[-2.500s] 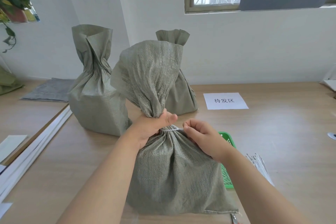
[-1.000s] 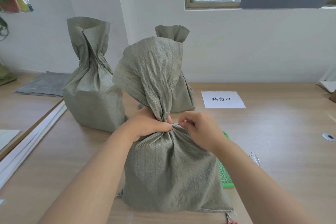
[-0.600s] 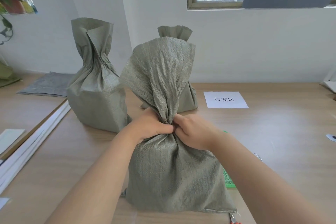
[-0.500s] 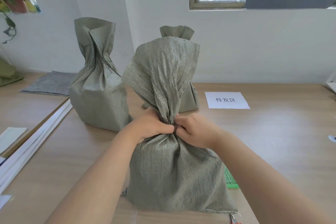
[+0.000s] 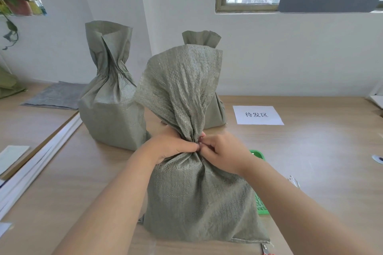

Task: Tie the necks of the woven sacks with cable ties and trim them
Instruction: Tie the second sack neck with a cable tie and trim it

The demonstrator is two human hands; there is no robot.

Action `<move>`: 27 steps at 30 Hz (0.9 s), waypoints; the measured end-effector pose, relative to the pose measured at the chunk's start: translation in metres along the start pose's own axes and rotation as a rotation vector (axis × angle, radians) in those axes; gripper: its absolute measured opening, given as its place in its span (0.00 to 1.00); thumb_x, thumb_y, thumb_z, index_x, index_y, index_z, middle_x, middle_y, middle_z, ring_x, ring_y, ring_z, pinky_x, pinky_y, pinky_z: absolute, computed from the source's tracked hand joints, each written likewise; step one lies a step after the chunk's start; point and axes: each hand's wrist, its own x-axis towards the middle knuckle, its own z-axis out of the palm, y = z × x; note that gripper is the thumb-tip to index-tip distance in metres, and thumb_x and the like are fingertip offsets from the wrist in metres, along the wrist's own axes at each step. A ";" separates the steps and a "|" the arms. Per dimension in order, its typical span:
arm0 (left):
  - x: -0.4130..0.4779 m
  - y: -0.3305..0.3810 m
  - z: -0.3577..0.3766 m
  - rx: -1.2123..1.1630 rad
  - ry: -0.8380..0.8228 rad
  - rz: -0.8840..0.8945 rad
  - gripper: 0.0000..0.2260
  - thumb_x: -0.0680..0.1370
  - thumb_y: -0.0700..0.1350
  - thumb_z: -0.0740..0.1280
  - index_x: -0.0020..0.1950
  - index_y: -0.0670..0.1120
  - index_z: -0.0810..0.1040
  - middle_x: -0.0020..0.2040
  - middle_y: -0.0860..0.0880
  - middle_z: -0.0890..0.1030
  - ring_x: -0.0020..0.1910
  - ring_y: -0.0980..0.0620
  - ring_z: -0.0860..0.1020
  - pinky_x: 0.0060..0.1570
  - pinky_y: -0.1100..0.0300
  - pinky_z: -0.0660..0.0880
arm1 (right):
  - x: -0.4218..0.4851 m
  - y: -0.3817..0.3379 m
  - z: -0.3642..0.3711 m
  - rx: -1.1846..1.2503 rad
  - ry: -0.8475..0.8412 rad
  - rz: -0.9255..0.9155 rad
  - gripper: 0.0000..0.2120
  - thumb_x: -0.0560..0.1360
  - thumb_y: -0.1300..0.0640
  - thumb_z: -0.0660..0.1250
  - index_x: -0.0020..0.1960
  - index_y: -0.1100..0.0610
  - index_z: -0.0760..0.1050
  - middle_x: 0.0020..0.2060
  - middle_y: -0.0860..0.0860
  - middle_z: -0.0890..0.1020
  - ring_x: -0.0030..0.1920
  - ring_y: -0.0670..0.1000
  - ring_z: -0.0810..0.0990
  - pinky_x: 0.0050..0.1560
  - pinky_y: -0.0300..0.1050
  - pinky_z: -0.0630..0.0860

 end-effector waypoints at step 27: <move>-0.004 0.012 0.002 0.335 0.069 0.007 0.03 0.71 0.52 0.74 0.43 0.61 0.84 0.49 0.60 0.84 0.56 0.57 0.78 0.60 0.60 0.73 | -0.017 0.004 -0.007 0.018 0.066 0.060 0.14 0.70 0.49 0.55 0.29 0.55 0.62 0.20 0.48 0.60 0.25 0.52 0.62 0.27 0.46 0.58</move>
